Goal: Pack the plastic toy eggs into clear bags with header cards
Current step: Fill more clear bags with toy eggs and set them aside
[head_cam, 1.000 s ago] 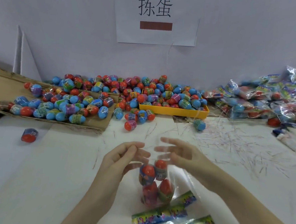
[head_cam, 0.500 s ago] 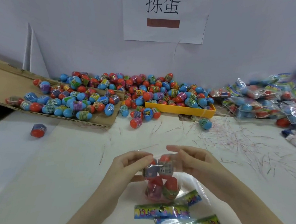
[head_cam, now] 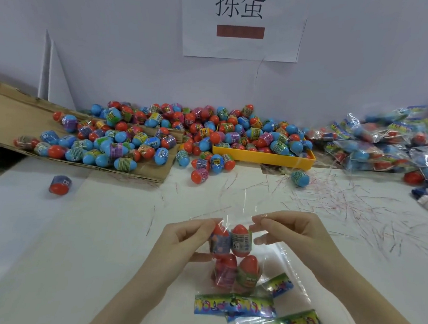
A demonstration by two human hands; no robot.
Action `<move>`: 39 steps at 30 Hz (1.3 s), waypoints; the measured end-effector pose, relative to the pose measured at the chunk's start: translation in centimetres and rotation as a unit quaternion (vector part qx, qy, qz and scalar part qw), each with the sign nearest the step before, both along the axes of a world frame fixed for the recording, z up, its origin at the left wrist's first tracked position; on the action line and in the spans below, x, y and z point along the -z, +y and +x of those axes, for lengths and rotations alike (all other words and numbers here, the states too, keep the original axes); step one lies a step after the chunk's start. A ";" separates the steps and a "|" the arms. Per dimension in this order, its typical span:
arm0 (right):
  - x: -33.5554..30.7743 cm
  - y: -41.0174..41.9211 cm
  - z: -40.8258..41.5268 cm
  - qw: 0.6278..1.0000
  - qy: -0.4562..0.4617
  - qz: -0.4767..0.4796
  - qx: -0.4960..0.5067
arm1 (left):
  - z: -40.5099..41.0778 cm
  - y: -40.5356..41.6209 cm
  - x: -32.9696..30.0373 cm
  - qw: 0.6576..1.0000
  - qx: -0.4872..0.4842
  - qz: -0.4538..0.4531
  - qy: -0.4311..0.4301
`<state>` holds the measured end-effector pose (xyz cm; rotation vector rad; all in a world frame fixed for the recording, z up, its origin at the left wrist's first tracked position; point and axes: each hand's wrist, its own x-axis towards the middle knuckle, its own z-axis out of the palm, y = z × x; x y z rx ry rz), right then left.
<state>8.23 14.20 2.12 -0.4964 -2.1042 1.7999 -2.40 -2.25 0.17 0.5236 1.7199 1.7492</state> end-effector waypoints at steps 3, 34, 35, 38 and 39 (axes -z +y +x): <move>0.1 -0.1 0.0 1.000 0.010 0.000 0.016 | 0.1 0.0 0.0 1.000 -0.018 0.009 -0.002; 0.9 0.7 0.1 0.997 0.034 -0.074 -0.011 | -2.4 -1.8 -0.6 0.996 0.024 0.028 0.082; 1.0 0.7 0.1 0.997 0.036 -0.073 -0.013 | -2.6 -1.9 -0.4 0.996 0.031 0.020 0.087; 1.1 0.7 0.0 0.997 0.039 -0.066 -0.020 | -3.1 -2.0 -0.2 0.993 0.063 0.000 0.095; 1.2 0.8 0.0 0.997 0.041 -0.062 -0.022 | -3.2 -2.0 -0.1 0.993 0.069 0.000 0.091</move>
